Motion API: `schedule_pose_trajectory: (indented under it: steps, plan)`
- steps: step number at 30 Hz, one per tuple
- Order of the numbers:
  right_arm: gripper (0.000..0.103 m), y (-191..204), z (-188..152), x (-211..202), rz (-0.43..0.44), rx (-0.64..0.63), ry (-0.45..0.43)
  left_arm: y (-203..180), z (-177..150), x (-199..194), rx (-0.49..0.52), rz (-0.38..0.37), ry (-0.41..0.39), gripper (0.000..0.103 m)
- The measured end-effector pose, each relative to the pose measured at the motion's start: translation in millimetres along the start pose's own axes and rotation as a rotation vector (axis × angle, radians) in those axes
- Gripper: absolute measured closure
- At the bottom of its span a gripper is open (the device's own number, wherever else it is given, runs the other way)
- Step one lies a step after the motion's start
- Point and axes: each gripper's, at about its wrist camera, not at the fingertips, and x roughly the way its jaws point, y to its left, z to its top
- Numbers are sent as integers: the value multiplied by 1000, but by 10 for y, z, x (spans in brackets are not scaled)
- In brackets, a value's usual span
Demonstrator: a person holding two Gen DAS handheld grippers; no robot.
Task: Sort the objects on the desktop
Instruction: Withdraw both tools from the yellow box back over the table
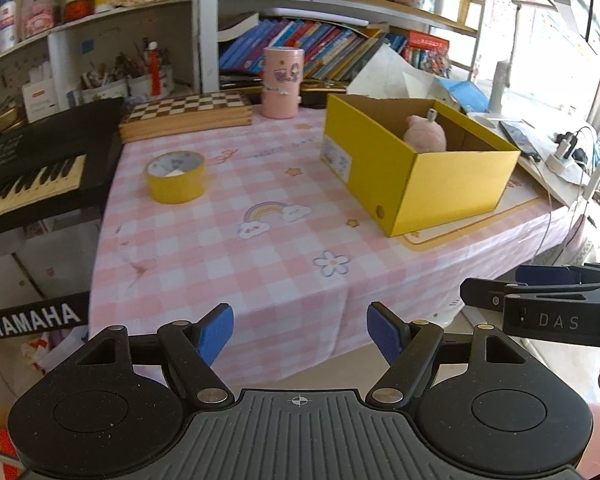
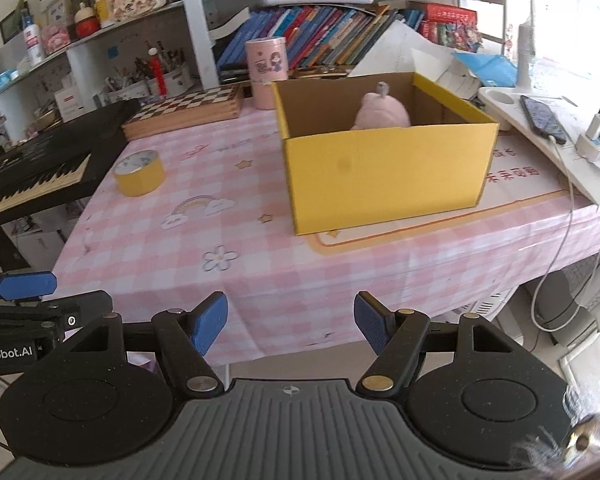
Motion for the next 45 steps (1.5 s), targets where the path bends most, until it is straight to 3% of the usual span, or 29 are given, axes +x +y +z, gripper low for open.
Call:
schedule_pose_trajectory:
  steps: [23, 45]
  plan:
    - [33, 658, -19, 129, 109, -123, 23, 524, -193, -202, -99, 81, -11, 27]
    - [33, 1052, 59, 172, 151, -211, 6, 799, -173, -265, -132, 93, -44, 27]
